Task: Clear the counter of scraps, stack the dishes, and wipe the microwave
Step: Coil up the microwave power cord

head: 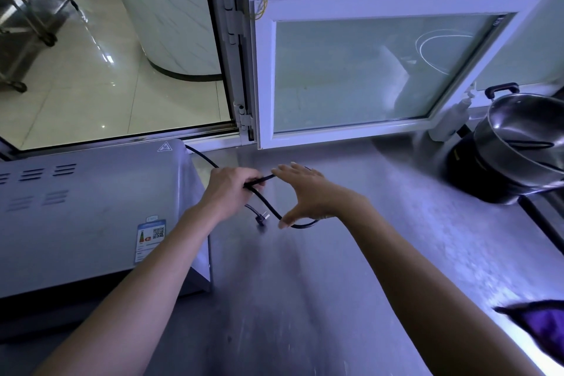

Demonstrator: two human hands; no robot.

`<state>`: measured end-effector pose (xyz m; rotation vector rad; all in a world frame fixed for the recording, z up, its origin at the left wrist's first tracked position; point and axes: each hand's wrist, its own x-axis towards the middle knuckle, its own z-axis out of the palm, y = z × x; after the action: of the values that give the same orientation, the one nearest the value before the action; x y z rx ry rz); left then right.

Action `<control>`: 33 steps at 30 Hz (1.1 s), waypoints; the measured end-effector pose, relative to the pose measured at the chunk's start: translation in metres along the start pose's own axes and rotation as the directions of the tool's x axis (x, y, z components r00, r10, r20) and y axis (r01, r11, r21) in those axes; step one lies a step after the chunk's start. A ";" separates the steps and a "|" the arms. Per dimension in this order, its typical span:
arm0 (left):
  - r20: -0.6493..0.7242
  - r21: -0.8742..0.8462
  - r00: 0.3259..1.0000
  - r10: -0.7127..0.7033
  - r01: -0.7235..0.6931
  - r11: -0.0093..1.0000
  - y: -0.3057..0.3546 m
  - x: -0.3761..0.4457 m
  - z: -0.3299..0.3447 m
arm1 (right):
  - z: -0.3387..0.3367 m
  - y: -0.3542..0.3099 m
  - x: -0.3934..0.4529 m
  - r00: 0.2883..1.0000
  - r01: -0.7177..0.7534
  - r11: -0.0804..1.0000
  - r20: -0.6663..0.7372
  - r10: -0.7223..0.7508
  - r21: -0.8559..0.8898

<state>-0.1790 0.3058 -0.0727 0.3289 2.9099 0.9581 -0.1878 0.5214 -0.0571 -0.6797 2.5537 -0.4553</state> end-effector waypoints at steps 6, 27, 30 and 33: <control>0.019 -0.032 0.999 -0.029 0.030 0.999 -0.004 0.004 0.003 | 0.020 0.003 0.015 0.957 0.002 0.956 -0.276 -0.086 -0.292; -0.049 0.076 0.999 -0.005 0.008 0.997 -0.022 0.011 0.018 | 0.030 0.012 0.013 0.701 -0.008 0.994 -0.708 0.085 0.112; -0.115 0.082 0.993 -0.001 0.011 0.997 -0.027 0.012 0.023 | 0.031 0.007 0.017 0.639 0.076 0.971 -0.759 0.127 0.226; -0.148 0.065 0.989 -0.010 0.020 0.998 -0.031 0.014 0.026 | 0.029 0.002 0.024 0.598 0.128 0.945 -0.784 0.168 0.300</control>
<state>-0.1950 0.2997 -0.1121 0.2488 3.0788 0.9225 -0.1927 0.5042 -0.0904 -0.3350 3.1606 -1.4388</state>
